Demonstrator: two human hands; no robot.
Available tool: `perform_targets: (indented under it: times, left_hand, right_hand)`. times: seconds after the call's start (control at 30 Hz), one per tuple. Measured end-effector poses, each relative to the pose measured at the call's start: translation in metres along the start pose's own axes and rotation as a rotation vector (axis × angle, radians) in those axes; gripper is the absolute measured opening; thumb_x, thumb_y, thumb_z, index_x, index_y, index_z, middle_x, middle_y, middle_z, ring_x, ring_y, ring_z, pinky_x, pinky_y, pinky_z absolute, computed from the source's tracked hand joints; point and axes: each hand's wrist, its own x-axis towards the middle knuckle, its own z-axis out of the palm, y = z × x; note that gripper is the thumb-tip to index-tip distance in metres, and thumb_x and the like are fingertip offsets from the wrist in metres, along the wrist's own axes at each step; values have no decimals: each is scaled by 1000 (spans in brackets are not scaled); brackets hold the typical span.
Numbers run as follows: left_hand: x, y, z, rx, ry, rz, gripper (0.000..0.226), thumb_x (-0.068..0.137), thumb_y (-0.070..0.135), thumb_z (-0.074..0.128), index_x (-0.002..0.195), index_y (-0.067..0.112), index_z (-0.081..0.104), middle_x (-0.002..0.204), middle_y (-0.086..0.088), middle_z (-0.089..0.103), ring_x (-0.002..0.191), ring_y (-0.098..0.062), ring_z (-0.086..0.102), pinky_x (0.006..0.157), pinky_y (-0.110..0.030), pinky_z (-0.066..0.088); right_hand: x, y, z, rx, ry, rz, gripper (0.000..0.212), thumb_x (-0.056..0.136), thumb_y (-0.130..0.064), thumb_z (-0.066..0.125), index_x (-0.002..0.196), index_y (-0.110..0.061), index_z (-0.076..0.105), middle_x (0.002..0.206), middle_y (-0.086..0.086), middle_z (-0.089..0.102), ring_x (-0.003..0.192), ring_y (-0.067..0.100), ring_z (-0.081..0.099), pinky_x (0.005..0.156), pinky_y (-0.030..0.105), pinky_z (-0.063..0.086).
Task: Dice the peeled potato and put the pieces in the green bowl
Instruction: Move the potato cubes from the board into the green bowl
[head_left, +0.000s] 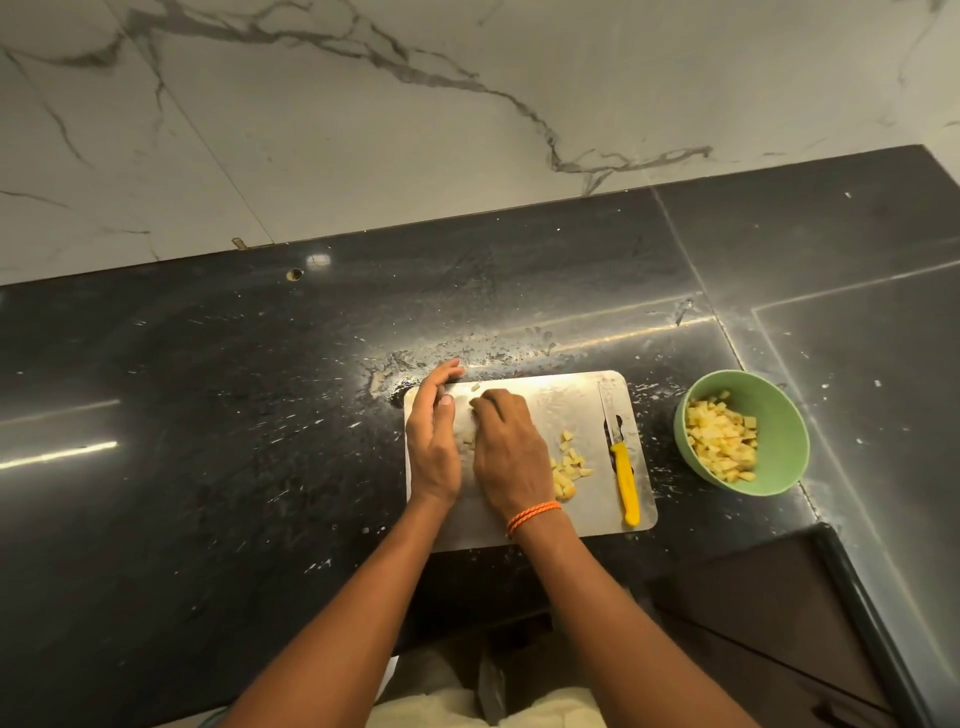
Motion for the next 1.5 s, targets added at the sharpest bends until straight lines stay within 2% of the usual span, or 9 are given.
perform_targets:
  times: [0.13, 0.43, 0.57, 0.7, 0.83, 1.13, 1.27, 1.33, 1.5]
  left_hand:
    - [0, 1, 0, -1, 2, -3, 40, 106, 9, 41, 140, 10, 62, 138, 1, 65, 135, -27, 57, 115, -45, 46]
    - [-1, 2, 0, 2, -26, -6, 39, 103, 6, 42, 135, 10, 64, 134, -3, 68, 129, -25, 62, 113, -48, 48]
    - [-5, 2, 2, 59, -72, -18, 38, 104, 9, 42, 133, 16, 66, 131, 2, 70, 125, -24, 66, 108, -52, 51]
    - [-6, 0, 4, 112, -123, -5, 38, 107, 16, 41, 135, 18, 66, 131, 4, 70, 125, -21, 66, 106, -51, 53]
    - [-18, 3, 20, 253, -250, 28, 38, 111, 26, 37, 139, 22, 62, 134, 8, 68, 125, -7, 64, 102, -44, 56]
    - [-20, 15, 33, -28, -132, -90, 36, 109, 22, 40, 138, 21, 62, 137, 6, 66, 131, -19, 61, 112, -47, 49]
    - [-7, 9, 12, 8, -80, -47, 35, 109, 15, 40, 133, 17, 66, 131, 1, 69, 124, -24, 65, 109, -52, 51]
    - [-8, 4, 10, 13, -88, -51, 35, 108, 13, 40, 130, 16, 66, 129, 1, 70, 123, -25, 66, 108, -55, 50]
    - [-19, -1, 11, 103, -119, -12, 34, 104, 14, 43, 127, 17, 69, 123, 3, 72, 118, -25, 68, 102, -52, 54]
  right_hand:
    - [18, 8, 9, -26, 0, -48, 37, 100, -4, 50, 137, -4, 52, 135, 13, 51, 125, 25, 48, 105, 35, 46]
    - [-42, 25, 0, -209, -127, -430, 20, 99, -8, 52, 117, -6, 60, 118, 14, 57, 104, 29, 52, 92, 41, 49]
    - [-34, 51, -34, 8, 53, -109, 5, 96, -9, 64, 99, -7, 69, 110, 6, 62, 101, 19, 57, 83, 30, 53]
    - [-42, 58, -42, 269, 337, 320, 20, 103, -10, 54, 116, -6, 68, 119, 5, 63, 114, 15, 56, 99, 28, 49]
    - [-44, 31, -17, 328, 355, 558, 32, 110, -19, 37, 134, -10, 57, 136, 4, 50, 127, 8, 41, 104, 18, 36]
    - [-28, 45, -23, 350, 241, 277, 27, 105, -10, 46, 125, -10, 64, 126, 5, 59, 120, 14, 53, 101, 39, 49]
    - [-30, 49, -31, -295, -37, 34, 69, 98, -67, 37, 146, -20, 46, 144, 12, 45, 124, 26, 45, 97, 45, 43]
    - [-31, 45, -23, -423, -140, -4, 84, 91, -80, 30, 150, -21, 41, 145, 18, 41, 117, 31, 44, 87, 46, 42]
    - [-24, 36, -14, -459, -103, -96, 53, 103, -54, 29, 133, -14, 49, 125, 16, 51, 97, 29, 50, 69, 40, 48]
